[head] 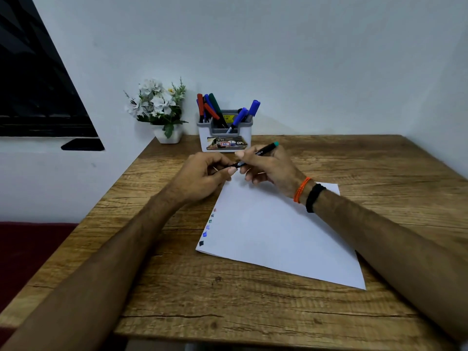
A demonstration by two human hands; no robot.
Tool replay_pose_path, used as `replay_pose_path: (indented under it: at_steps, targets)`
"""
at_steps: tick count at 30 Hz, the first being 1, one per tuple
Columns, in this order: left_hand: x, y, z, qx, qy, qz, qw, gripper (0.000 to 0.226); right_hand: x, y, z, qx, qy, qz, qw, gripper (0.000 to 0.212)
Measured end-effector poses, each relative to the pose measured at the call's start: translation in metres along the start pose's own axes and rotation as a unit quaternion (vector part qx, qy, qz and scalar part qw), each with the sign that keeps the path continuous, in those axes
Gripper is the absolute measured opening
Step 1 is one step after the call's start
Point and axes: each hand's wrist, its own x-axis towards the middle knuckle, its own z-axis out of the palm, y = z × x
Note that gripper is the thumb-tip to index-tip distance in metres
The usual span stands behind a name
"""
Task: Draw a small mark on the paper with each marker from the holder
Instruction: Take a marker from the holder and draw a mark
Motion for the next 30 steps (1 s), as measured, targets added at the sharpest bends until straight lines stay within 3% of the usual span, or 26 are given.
replay_pose_path:
  at_steps: [10, 16, 21, 30]
  targets:
    - [-0.0016, 0.0035, 0.0028, 0.004, -0.022, 0.029, 0.999, 0.010, -0.0001, 0.0068, 0.0010, 0.021, -0.036, -0.030, 0.999, 0.018]
    - [-0.0034, 0.0058, 0.0065, 0.015, -0.034, 0.036, 0.999, 0.021, -0.0015, 0.0095, 0.0024, 0.002, -0.046, -0.061, 0.997, 0.018]
    - [-0.0025, 0.0022, 0.0076, 0.015, -0.024, 0.047, 0.998, 0.032, -0.0015, 0.0089, 0.0052, 0.063, -0.067, -0.042, 0.995, 0.022]
    - [0.0007, 0.0037, 0.0070, 0.005, -0.016, 0.079, 0.997, 0.024, 0.0043, 0.0094, -0.0010, 0.149, -0.081, -0.027, 0.985, 0.020]
